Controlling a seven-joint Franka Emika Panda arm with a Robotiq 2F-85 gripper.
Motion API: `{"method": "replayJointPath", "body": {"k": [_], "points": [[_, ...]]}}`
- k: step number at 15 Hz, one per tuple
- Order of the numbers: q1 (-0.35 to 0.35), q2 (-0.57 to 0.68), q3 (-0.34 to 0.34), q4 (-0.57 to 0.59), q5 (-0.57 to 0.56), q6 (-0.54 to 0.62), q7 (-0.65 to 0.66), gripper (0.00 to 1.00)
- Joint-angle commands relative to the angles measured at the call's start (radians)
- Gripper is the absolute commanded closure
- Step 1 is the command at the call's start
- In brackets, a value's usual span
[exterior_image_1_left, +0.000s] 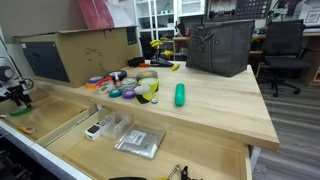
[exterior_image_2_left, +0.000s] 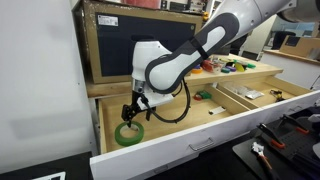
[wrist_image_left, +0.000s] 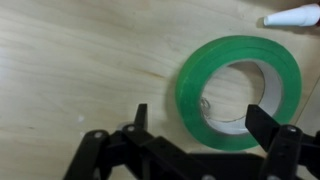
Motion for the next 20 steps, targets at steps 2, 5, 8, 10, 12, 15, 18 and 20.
{"method": "replayJointPath", "body": {"k": [2,5,8,10,12,15,18,20], "points": [[-0.003,0.005,0.022,0.022,0.014,-0.046,0.008,0.0],[-0.006,-0.004,0.036,0.009,0.024,-0.081,0.01,0.0],[-0.005,-0.002,0.034,0.001,0.023,-0.114,0.02,0.0],[-0.003,-0.002,0.028,-0.001,0.018,-0.135,0.029,0.0],[0.002,0.0,0.02,0.001,0.011,-0.149,0.046,0.0],[0.011,0.003,0.008,0.011,-0.002,-0.166,0.074,0.32],[0.014,0.003,0.008,0.022,-0.006,-0.175,0.093,0.55],[0.015,0.001,0.007,0.022,-0.008,-0.173,0.095,0.71]]}}
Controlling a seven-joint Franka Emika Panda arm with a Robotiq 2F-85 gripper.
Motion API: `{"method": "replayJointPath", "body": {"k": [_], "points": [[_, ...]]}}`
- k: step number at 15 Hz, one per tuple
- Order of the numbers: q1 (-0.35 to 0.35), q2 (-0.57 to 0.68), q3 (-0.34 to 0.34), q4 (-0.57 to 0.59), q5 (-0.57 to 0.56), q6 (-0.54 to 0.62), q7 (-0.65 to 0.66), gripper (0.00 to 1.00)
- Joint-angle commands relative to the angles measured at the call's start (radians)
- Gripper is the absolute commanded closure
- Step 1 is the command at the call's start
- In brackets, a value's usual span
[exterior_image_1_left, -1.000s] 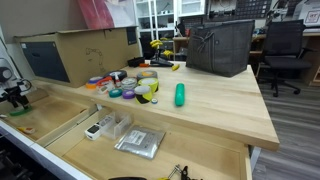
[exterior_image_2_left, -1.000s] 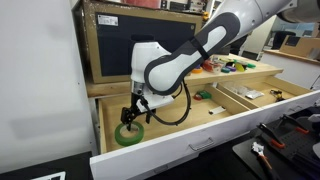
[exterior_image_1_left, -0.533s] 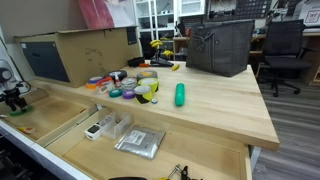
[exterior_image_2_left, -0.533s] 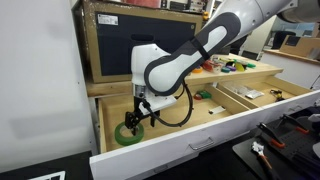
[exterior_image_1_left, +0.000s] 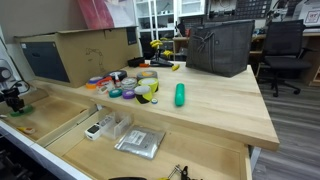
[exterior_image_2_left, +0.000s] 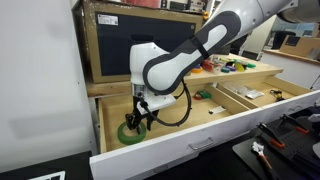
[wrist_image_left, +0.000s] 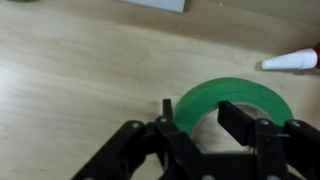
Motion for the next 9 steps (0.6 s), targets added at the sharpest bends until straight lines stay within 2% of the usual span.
{"method": "replayJointPath", "body": {"k": [1,4,7,9], "points": [[0.009,-0.005,-0.018,0.008,-0.015,-0.04,0.034,0.79],[0.009,-0.006,-0.023,0.012,-0.024,-0.061,0.043,0.98],[0.011,-0.002,-0.027,0.022,-0.031,-0.085,0.046,1.0],[0.013,0.001,-0.028,0.03,-0.034,-0.093,0.049,0.96]]}}
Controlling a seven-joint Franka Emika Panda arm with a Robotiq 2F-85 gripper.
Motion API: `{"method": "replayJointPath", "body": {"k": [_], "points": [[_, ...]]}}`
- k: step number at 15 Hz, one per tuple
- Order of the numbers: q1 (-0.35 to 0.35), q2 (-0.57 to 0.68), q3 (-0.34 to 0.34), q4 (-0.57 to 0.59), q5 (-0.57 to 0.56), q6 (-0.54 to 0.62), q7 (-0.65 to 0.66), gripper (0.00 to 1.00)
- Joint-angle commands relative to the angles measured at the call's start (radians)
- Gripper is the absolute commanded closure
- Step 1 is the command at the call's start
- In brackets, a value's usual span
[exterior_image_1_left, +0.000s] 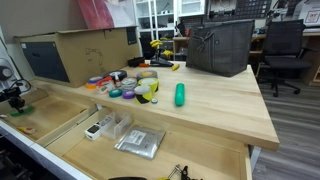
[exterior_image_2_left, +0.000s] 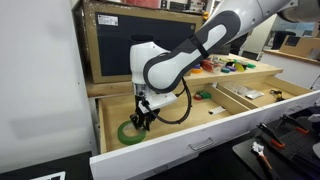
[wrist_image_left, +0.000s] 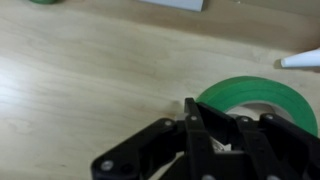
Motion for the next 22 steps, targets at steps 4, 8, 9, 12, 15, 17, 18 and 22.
{"method": "replayJointPath", "body": {"k": [4,8,9,12,15,17,18,22], "points": [[0.016,-0.007,-0.013,0.023,-0.024,-0.047,0.044,0.56],[0.018,-0.013,-0.013,0.022,-0.029,-0.043,0.061,0.25],[0.018,-0.015,-0.011,0.021,-0.028,-0.04,0.064,0.19],[0.011,-0.027,-0.001,0.015,-0.02,-0.027,0.064,0.0],[0.009,-0.041,0.001,0.009,-0.018,-0.009,0.063,0.0],[0.013,-0.031,-0.008,0.025,-0.021,-0.022,0.077,0.0],[0.014,-0.023,-0.012,0.033,-0.021,-0.018,0.089,0.0],[0.033,0.012,-0.056,0.055,-0.038,0.0,0.202,0.0]]}}
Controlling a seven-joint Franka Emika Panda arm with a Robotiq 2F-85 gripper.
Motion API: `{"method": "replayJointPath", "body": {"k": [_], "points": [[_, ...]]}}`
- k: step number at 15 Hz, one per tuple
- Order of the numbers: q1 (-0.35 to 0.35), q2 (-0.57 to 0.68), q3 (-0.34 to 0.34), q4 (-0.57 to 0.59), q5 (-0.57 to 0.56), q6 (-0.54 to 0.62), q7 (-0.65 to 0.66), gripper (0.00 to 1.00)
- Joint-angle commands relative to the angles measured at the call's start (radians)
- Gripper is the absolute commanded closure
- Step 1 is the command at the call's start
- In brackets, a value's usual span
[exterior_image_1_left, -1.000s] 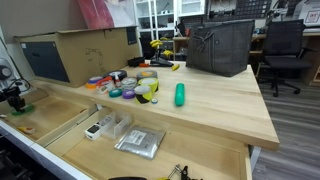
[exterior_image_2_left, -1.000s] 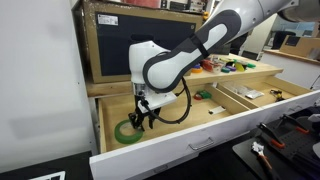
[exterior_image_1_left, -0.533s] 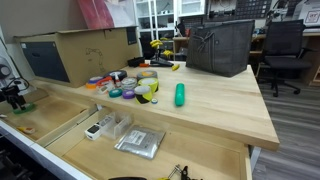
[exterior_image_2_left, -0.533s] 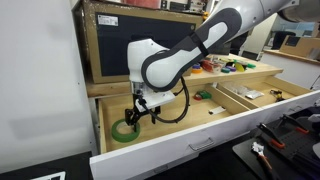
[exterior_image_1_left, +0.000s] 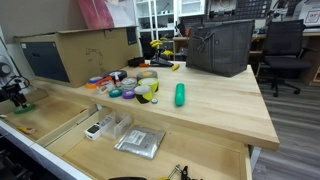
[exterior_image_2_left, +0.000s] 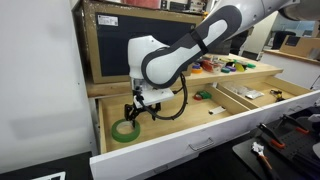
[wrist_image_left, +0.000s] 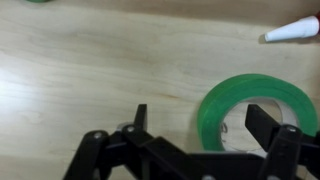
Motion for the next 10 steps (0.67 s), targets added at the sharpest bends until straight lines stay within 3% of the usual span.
{"method": "replayJointPath", "body": {"k": [1,5,10], "points": [[0.023,0.03,-0.046,0.031,-0.029,0.007,0.126,0.0],[0.034,0.065,-0.076,0.066,-0.07,0.015,0.229,0.0],[0.039,0.077,-0.07,0.106,-0.104,0.029,0.269,0.0]]}}
